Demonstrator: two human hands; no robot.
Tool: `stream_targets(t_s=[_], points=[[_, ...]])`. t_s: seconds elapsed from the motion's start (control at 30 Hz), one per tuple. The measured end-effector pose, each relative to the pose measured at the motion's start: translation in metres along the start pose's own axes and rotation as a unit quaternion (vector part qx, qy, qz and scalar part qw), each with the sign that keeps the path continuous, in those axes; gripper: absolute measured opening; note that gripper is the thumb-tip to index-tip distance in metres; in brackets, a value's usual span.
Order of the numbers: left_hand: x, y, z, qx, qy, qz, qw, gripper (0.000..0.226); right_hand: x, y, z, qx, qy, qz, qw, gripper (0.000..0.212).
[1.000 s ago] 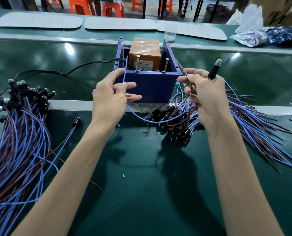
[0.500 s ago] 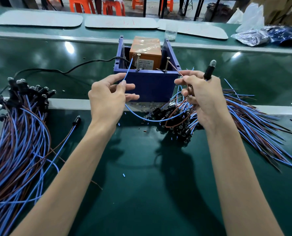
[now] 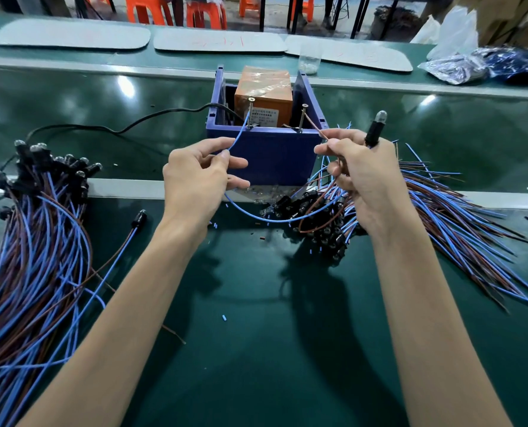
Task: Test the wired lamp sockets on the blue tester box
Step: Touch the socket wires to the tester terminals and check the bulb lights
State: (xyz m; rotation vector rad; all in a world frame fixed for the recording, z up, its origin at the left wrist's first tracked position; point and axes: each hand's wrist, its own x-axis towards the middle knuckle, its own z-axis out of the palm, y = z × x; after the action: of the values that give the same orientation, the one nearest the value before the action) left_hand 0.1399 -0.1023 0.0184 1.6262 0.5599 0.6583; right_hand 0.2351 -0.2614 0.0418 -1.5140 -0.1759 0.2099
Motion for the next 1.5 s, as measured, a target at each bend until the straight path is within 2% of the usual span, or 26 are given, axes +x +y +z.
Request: stream_targets(t_s=[1.5], points=[[-0.002, 0.013, -0.006, 0.039, -0.015, 0.002, 0.999, 0.031, -0.004, -0.005, -0.002, -0.007, 0.011, -0.008, 1.0, 0.025]])
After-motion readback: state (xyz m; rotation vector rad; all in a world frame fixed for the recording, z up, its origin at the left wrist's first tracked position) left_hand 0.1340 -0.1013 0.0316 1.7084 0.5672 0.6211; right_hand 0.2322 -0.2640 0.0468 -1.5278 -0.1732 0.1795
